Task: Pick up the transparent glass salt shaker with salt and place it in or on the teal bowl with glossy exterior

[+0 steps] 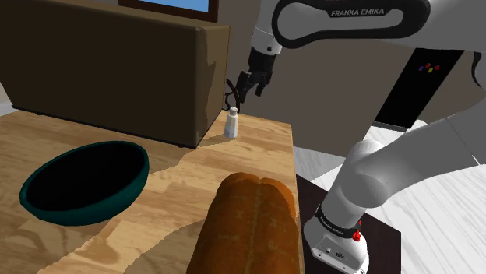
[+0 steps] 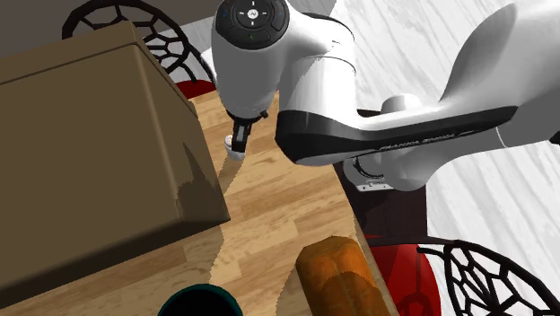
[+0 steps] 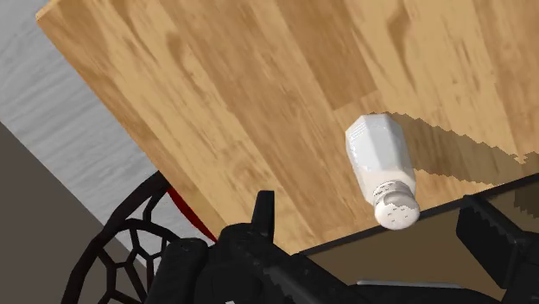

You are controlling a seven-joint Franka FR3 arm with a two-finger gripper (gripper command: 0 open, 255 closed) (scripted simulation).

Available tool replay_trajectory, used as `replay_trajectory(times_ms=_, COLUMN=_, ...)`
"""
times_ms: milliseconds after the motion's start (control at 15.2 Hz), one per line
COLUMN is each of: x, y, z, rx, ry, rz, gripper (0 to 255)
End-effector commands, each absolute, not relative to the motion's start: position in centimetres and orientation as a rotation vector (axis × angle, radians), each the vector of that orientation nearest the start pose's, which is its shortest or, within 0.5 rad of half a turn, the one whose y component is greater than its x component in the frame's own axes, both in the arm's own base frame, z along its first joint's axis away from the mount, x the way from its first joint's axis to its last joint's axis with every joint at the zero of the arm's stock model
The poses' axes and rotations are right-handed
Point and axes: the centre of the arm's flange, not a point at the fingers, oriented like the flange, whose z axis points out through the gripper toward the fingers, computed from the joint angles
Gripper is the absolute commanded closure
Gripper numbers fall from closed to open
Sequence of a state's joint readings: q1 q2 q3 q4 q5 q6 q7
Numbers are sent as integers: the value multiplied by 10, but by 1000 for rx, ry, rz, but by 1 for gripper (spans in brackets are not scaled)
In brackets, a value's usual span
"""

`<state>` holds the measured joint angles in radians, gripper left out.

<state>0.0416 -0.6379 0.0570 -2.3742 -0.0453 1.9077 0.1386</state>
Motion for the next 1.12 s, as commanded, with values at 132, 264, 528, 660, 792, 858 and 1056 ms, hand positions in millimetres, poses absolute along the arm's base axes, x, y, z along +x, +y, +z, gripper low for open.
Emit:
replay_trajectory(times_ms=132, x=406, y=69, z=535, rx=-3186, ry=69, rz=-344, gripper=0)
replay_trajectory(times_ms=264, x=410, y=71, z=528, rx=-3186, ry=70, rz=-349, gripper=0)
replay_trajectory(times_ms=528, x=414, y=69, z=507, rx=-3186, ry=70, rz=-349, gripper=0)
replay_trajectory(times_ms=660, x=417, y=69, z=494, rx=-3186, ry=70, rz=-349, gripper=0)
replay_trajectory(times_ms=792, x=417, y=68, z=494, rx=-3186, ry=70, rz=-349, gripper=0)
replay_trajectory(times_ms=858, x=417, y=68, z=494, rx=-3186, ry=70, rz=-349, gripper=0)
replay_trajectory(times_ms=1056, x=417, y=69, z=494, rx=-3186, ry=70, rz=-349, gripper=0)
